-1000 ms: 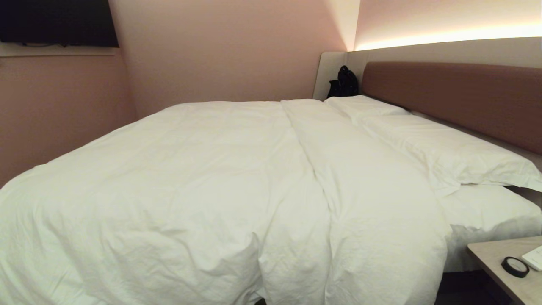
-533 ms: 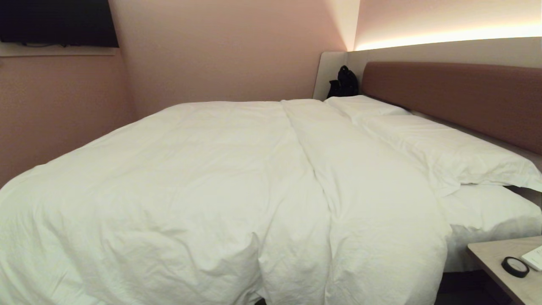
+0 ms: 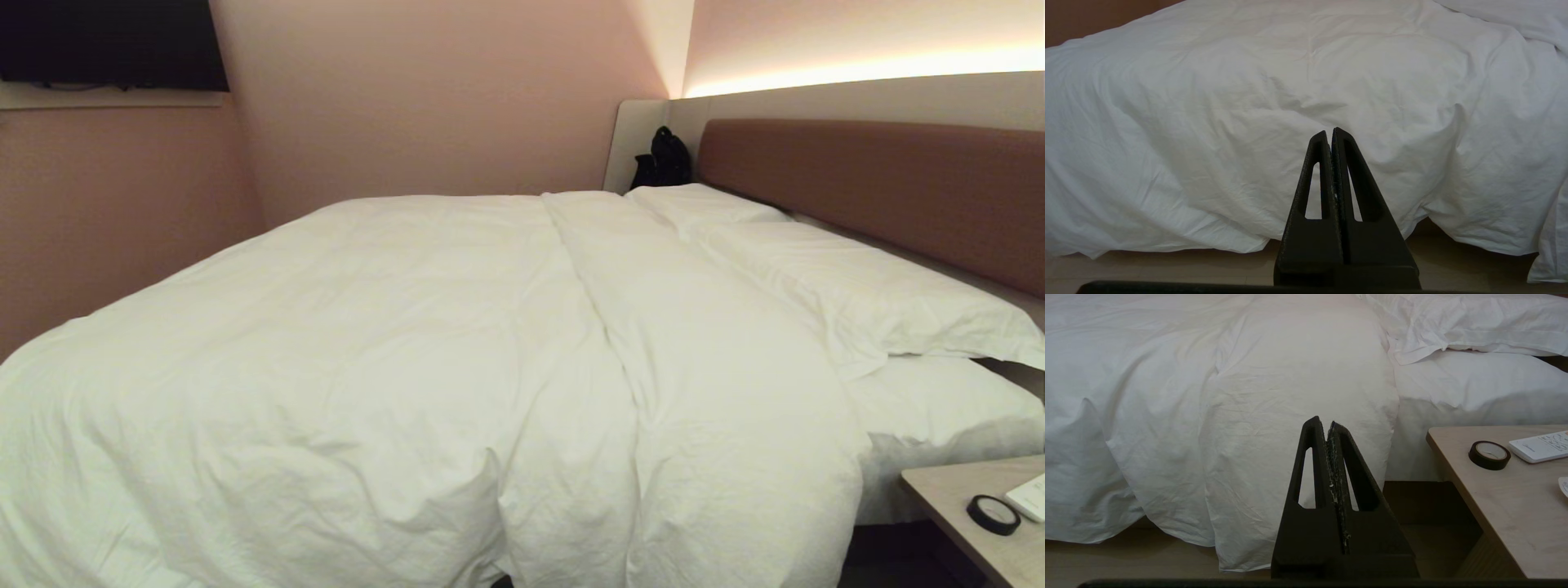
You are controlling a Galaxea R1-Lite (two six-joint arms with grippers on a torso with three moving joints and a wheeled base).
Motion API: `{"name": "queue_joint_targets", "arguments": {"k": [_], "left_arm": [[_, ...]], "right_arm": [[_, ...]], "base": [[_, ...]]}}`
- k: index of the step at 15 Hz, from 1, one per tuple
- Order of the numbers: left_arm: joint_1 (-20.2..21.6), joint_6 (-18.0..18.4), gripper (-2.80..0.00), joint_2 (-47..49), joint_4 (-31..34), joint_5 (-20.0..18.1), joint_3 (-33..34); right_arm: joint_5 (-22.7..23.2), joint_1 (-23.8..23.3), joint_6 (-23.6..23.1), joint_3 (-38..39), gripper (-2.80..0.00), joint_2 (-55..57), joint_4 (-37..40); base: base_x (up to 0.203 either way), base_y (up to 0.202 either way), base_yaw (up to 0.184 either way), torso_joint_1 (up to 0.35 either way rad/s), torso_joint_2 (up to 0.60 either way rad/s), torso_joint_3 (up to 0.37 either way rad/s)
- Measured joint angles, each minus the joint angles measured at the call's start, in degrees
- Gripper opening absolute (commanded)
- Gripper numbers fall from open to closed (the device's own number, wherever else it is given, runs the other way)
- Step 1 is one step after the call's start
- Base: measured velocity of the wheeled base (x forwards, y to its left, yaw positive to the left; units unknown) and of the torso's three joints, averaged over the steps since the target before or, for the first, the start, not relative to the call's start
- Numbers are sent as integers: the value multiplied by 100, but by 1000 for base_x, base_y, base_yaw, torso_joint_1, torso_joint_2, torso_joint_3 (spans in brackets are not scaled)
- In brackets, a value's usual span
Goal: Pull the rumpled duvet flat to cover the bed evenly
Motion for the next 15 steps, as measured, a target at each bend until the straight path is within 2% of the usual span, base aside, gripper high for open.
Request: {"name": "queue_joint_targets", "arguments": {"k": [15], "left_arm": [[0, -1, -280, 0, 9, -1, 0]], "right_arm": [[0, 0, -1, 0, -280, 0, 0]], "base": [[0, 0, 0, 0, 0, 0]]}}
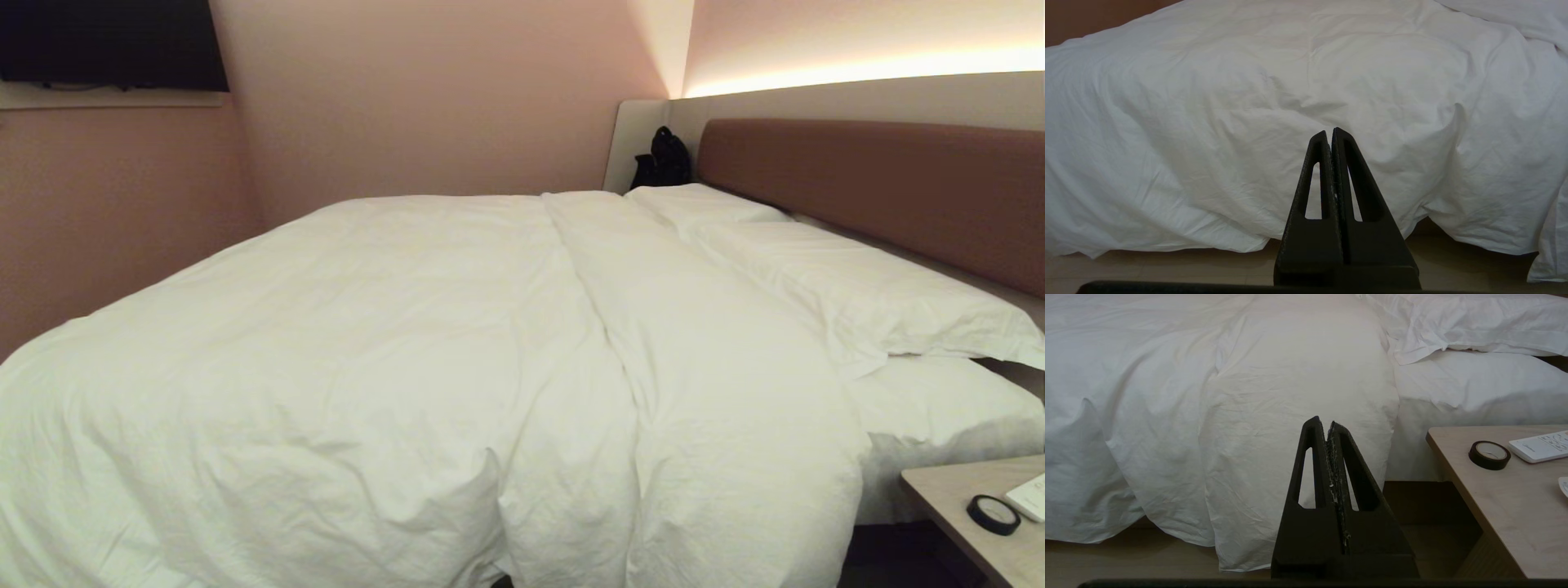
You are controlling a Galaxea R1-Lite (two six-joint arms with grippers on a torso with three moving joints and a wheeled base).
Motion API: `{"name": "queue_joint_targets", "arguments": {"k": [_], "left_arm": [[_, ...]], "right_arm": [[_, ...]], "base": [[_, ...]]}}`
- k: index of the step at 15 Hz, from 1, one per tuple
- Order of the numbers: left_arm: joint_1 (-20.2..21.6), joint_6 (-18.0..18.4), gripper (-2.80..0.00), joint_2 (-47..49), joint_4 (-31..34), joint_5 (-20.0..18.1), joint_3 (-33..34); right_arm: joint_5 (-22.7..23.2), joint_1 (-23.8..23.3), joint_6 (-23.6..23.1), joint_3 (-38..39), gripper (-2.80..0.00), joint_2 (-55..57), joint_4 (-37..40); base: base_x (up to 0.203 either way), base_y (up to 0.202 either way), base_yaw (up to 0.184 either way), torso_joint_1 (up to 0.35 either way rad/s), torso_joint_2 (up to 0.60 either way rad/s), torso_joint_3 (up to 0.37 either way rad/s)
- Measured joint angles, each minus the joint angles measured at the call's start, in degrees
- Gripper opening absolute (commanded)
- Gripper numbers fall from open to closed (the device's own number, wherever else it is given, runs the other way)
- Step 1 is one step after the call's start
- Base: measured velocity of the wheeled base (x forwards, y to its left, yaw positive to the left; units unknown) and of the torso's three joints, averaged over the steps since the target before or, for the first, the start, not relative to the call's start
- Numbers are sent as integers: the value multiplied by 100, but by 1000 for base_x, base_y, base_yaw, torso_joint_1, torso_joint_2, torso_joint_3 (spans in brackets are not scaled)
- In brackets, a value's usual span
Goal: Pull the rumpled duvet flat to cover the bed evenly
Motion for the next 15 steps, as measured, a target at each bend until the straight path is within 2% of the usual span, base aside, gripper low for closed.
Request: {"name": "queue_joint_targets", "arguments": {"k": [13, 15], "left_arm": [[0, 16, -280, 0, 0, -5, 0], [2, 16, -280, 0, 0, -7, 0]], "right_arm": [[0, 0, 2, 0, -280, 0, 2], [-2, 0, 2, 0, -280, 0, 4]], "base": [[0, 0, 0, 0, 0, 0], [1, 118, -9, 6, 1, 4]]}}
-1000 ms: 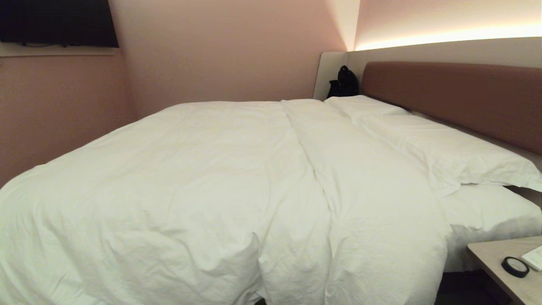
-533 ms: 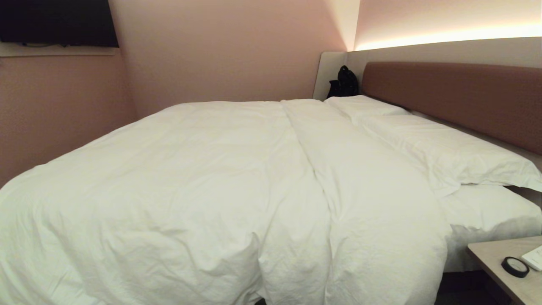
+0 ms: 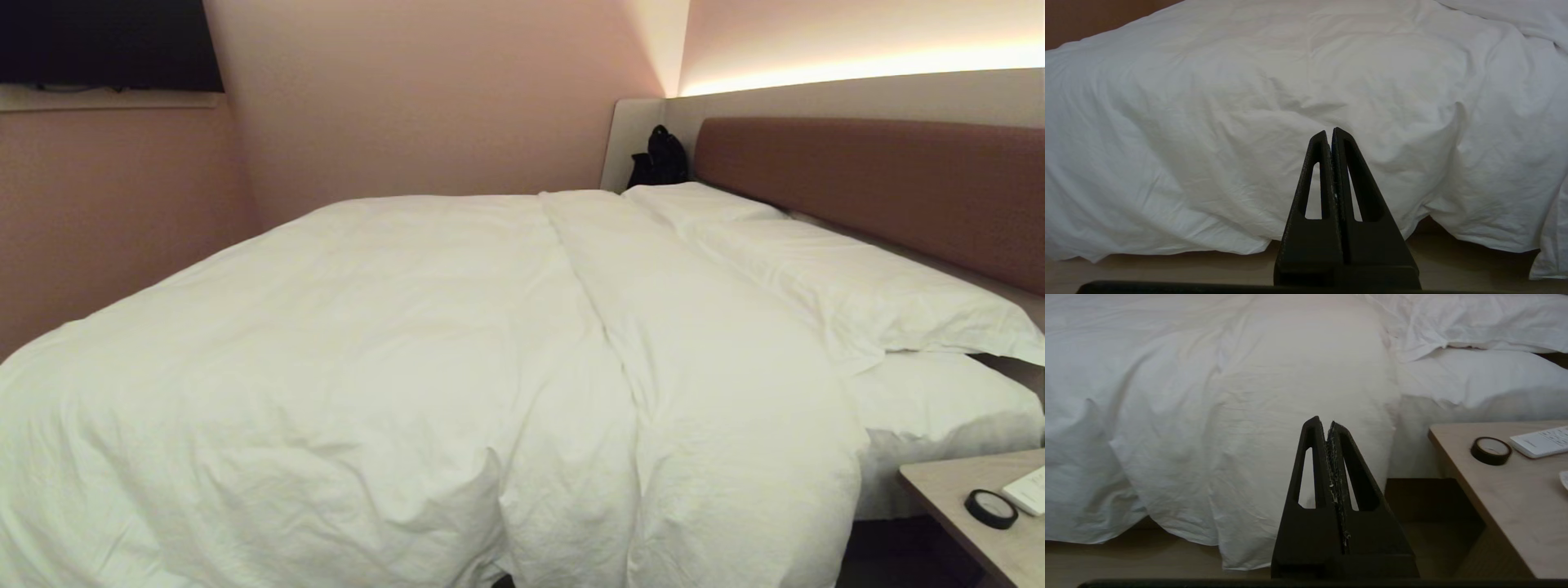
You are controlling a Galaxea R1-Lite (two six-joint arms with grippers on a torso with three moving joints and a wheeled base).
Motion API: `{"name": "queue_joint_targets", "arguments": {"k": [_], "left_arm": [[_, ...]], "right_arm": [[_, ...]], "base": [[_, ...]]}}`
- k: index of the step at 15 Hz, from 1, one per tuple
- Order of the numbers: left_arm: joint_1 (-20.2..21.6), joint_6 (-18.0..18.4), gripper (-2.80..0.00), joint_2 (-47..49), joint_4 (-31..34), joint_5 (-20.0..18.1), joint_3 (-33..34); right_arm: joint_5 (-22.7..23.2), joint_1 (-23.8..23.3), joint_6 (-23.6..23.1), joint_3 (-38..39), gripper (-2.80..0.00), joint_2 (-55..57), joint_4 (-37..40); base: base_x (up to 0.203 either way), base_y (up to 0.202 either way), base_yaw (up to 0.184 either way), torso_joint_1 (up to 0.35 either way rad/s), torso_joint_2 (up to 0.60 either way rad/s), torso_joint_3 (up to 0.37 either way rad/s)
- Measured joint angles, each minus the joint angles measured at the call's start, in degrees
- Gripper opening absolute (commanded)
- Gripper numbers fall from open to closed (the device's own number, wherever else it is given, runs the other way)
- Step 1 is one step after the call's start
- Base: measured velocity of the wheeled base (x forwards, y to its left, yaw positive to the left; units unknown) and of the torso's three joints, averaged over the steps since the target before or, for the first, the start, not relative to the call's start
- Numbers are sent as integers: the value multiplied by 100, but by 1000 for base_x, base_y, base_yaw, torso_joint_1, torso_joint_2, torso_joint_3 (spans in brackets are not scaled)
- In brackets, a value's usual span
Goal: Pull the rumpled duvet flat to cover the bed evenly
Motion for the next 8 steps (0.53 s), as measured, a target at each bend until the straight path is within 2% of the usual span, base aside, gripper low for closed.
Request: {"name": "queue_joint_targets", "arguments": {"k": [8], "left_arm": [[0, 22, -280, 0, 9, 0, -1]], "right_arm": [[1, 0, 1, 0, -280, 0, 0]], "base": [[0, 196, -2, 4, 1, 3]]}}
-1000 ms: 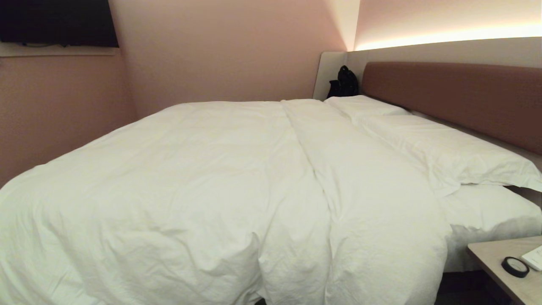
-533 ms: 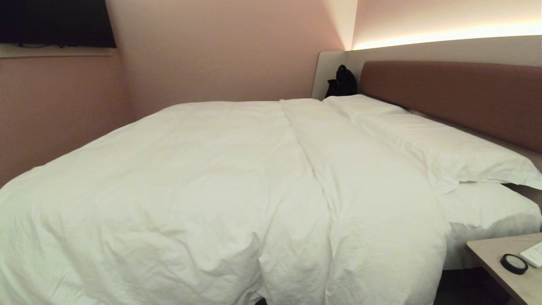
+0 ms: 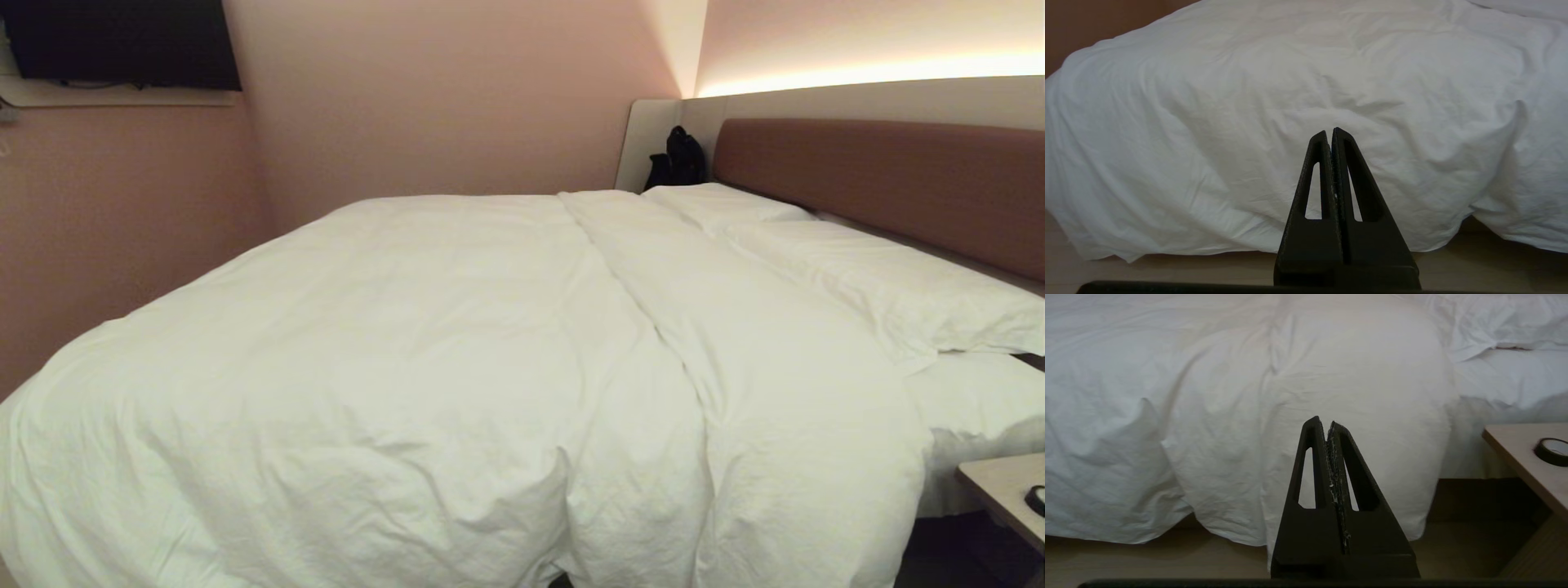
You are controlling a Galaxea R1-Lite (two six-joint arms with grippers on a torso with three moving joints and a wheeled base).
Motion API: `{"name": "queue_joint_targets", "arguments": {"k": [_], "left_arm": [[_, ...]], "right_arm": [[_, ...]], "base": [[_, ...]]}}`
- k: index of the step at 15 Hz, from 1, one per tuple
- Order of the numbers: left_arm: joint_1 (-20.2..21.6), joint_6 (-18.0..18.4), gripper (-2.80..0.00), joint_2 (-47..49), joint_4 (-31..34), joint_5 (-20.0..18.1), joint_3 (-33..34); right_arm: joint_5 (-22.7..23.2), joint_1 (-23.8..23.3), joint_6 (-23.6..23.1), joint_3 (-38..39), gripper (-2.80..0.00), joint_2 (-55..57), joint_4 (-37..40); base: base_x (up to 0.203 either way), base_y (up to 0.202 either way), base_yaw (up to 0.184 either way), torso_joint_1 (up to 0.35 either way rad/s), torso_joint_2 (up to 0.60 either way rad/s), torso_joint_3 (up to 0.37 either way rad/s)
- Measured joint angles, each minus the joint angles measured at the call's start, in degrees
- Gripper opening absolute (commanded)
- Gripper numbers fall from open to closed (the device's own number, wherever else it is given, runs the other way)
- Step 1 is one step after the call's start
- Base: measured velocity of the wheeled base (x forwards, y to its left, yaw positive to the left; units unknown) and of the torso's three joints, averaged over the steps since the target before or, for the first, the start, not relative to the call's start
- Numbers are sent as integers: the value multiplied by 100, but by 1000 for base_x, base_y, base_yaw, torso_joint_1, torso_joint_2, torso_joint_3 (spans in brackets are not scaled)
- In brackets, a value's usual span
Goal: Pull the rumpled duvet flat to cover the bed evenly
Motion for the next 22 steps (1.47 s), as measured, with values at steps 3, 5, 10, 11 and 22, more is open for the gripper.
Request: {"name": "queue_joint_targets", "arguments": {"k": [3, 5, 10, 11, 22], "left_arm": [[-2, 4, -280, 0, 1, 0, 0], [-2, 0, -280, 0, -2, 9, -1], [-2, -1, -280, 0, -4, 11, 1], [-2, -2, -280, 0, -7, 9, 1], [-2, -10, -280, 0, -9, 9, 1]], "right_arm": [[2, 0, -1, 0, -280, 0, -7], [2, 0, -2, 0, -280, 0, -4], [3, 0, -2, 0, -280, 0, -4], [1, 0, 0, 0, -280, 0, -4], [2, 0, -2, 0, -280, 0, -2]], "base": [[0, 196, 0, 3, 4, 1], [0, 195, 1, 3, 5, 0], [0, 194, -1, 2, 3, 1], [0, 201, -2, 0, 0, 2], [0, 196, -1, 3, 2, 3]]}}
